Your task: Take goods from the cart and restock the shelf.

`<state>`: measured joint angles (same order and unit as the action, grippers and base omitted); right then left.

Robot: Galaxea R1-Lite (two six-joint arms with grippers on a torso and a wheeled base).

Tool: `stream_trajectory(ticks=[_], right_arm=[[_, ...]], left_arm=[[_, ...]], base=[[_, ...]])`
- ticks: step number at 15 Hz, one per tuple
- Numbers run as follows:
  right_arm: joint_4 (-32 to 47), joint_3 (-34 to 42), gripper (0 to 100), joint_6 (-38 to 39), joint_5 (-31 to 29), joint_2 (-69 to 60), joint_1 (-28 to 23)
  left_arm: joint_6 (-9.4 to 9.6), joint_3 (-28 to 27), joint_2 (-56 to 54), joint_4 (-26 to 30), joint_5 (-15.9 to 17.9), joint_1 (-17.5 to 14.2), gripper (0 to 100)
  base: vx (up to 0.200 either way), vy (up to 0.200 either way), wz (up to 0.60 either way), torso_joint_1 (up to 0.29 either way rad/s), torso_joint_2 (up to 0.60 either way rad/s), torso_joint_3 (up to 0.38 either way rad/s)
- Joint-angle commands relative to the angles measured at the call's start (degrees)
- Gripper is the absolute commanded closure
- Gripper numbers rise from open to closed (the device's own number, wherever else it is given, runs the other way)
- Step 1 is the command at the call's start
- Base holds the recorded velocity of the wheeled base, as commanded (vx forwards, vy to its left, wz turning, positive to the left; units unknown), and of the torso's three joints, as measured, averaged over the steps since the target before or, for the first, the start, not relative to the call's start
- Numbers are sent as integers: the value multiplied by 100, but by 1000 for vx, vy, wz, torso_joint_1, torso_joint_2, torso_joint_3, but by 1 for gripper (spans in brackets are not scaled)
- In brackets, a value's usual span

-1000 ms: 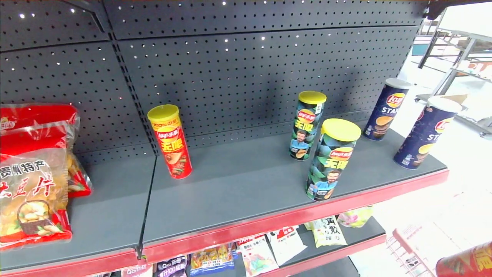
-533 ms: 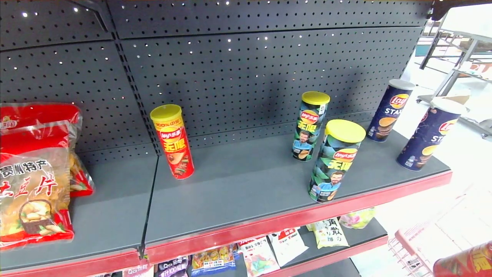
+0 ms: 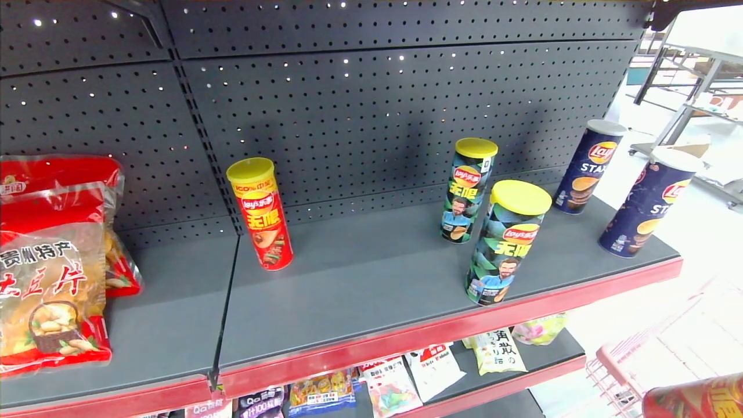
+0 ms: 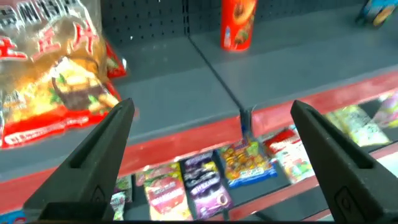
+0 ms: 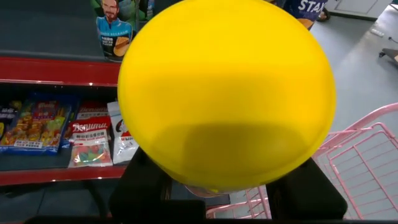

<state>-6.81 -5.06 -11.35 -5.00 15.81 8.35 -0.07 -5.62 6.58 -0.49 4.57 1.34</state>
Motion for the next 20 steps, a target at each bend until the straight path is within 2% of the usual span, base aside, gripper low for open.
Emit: stream_trajectory(ticks=[1, 2, 3, 4, 6, 7, 9, 10, 12, 13, 15, 17, 18, 20], right_arm=[[-4, 14, 100, 1, -1, -34, -9], [-4, -13, 100, 19, -1, 124, -9], [-13, -21, 100, 28, 16, 168, -9], [-4, -13, 100, 28, 69, 185, 17], [-4, -13, 100, 19, 96, 203, 17], [-4, -4, 100, 36, 201, 221, 44], [-4, 23, 100, 124, 315, 177, 44], [-4, 23, 100, 133, 306, 150, 35], [-4, 5, 100, 133, 289, 142, 26], [-4, 5, 100, 142, 280, 142, 9], [5, 23, 100, 142, 271, 142, 0], [31, 23, 100, 142, 271, 142, 0], [163, 14, 100, 142, 271, 133, 0], [172, 14, 100, 142, 271, 150, 0]], left_arm=[[-1030, -2242, 3464, -347, -26, 50, 0], [-617, -2338, 4360, -1041, -9, 68, 0], [-318, -2303, 4782, -1445, 17, 68, 0], [-28, -2312, 5626, -2052, 184, 138, 0], [51, -2374, 6733, -2957, 817, 279, 0], [209, -2418, 7217, -3458, 1028, 279, 0], [702, -2576, 8025, -4214, 1353, 279, 0], [807, -2620, 8271, -4346, 1556, 279, 0], [842, -2708, 8482, -4363, 2074, 244, 0], [974, -2831, 8649, -4363, 2180, 235, 0], [1273, -3191, 9054, -4416, 2232, 165, 0], [1334, -3411, 9291, -4557, 2391, 174, 0], [1449, -3780, 9572, -4759, 2505, 182, 0], [1466, -3868, 9686, -4776, 2505, 209, 0]], base=[[0, 0, 0, 0, 0, 0], [0, 0, 0, 0, 0, 0], [0, 0, 0, 0, 0, 0], [0, 0, 0, 0, 0, 0], [0, 0, 0, 0, 0, 0], [0, 0, 0, 0, 0, 0], [0, 0, 0, 0, 0, 0], [0, 0, 0, 0, 0, 0], [0, 0, 0, 0, 0, 0], [0, 0, 0, 0, 0, 0], [0, 0, 0, 0, 0, 0], [0, 0, 0, 0, 0, 0], [0, 0, 0, 0, 0, 0], [0, 0, 0, 0, 0, 0]])
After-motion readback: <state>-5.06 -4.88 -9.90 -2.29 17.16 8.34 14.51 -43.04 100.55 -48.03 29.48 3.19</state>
